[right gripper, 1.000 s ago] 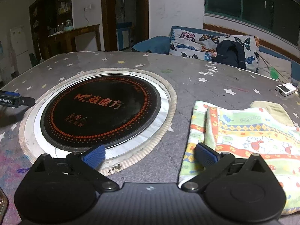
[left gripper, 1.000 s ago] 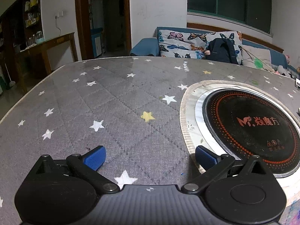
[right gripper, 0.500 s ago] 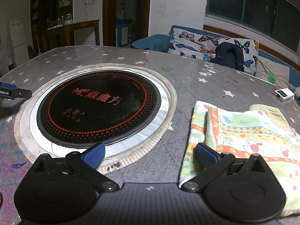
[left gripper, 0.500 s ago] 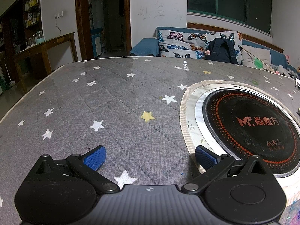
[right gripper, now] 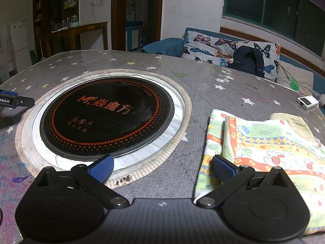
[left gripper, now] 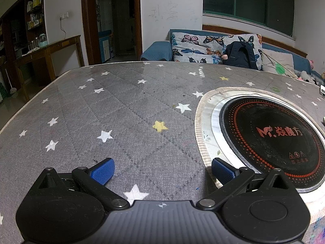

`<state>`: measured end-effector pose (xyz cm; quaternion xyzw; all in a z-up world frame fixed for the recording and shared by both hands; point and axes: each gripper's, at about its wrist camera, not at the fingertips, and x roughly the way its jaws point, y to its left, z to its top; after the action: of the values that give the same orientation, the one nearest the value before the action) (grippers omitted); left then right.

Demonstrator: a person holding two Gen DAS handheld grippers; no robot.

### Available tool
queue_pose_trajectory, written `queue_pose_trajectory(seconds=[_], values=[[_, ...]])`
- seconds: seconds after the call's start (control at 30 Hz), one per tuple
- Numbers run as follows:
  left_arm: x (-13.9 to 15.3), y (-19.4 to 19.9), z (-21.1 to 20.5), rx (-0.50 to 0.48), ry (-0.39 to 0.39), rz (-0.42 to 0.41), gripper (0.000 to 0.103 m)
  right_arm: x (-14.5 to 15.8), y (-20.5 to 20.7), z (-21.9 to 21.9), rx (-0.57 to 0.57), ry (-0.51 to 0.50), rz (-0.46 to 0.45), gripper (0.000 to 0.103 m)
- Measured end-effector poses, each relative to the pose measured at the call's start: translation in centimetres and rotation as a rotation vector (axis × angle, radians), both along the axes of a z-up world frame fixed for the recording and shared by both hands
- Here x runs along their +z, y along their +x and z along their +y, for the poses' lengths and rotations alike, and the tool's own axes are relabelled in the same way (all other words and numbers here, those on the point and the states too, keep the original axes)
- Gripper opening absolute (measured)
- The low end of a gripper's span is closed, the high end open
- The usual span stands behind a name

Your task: Fold clothes

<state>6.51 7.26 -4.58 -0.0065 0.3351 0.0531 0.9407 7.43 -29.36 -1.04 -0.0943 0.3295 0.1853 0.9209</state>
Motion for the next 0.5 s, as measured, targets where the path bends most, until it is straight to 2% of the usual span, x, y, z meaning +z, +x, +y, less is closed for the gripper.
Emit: queue_pose_trajectory(seconds=[0.5], values=[[0.02, -0.02, -0.01, 0.0, 0.0, 0.0, 0.103, 0.02, -0.03, -0.17, 0.003, 0.002, 0.0, 0.103]])
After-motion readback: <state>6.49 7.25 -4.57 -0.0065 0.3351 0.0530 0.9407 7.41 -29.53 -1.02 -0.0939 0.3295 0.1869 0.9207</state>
